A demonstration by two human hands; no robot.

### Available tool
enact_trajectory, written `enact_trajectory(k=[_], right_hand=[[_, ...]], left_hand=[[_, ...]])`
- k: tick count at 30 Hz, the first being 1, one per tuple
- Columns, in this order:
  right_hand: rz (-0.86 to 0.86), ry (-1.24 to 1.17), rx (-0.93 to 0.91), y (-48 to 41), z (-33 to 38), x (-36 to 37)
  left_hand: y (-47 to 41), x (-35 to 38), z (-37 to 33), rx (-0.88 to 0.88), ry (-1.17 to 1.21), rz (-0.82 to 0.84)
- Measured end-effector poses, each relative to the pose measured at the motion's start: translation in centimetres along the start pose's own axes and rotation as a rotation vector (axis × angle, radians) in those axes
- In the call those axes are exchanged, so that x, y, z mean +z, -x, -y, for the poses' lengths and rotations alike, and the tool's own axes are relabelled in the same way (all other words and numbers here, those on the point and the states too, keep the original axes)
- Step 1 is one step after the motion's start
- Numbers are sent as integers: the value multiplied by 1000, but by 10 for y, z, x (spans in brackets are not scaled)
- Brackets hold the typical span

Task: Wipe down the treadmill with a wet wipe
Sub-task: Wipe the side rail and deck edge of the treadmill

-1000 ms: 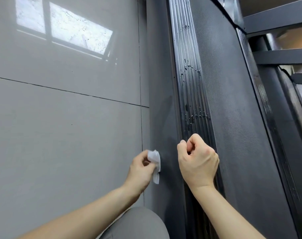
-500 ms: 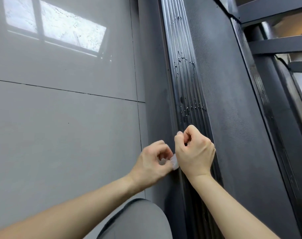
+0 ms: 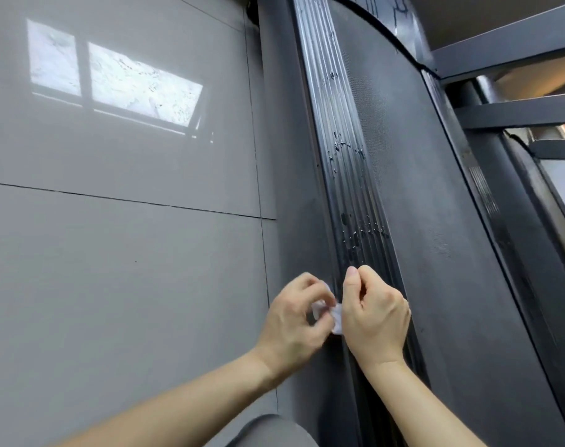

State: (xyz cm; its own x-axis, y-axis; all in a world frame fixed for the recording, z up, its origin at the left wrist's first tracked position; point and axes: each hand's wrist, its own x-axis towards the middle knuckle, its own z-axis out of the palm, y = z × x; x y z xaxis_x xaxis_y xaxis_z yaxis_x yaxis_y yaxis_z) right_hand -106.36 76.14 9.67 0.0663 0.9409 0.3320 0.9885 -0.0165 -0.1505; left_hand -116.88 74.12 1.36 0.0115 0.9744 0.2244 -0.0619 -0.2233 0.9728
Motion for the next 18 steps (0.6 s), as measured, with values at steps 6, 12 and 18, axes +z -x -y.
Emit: enact_trajectory(k=[6,12,18], right_hand=[[38,121,-91,-56,32,1],[180,288,-205,-162,66,37],[64,228,-266,-171,60,63]], left_hand=[[-81,-16,13,-75,-101,-170],[-102,-20,0,-220,38,-192],[-66,-11,0,-234,182,-185]])
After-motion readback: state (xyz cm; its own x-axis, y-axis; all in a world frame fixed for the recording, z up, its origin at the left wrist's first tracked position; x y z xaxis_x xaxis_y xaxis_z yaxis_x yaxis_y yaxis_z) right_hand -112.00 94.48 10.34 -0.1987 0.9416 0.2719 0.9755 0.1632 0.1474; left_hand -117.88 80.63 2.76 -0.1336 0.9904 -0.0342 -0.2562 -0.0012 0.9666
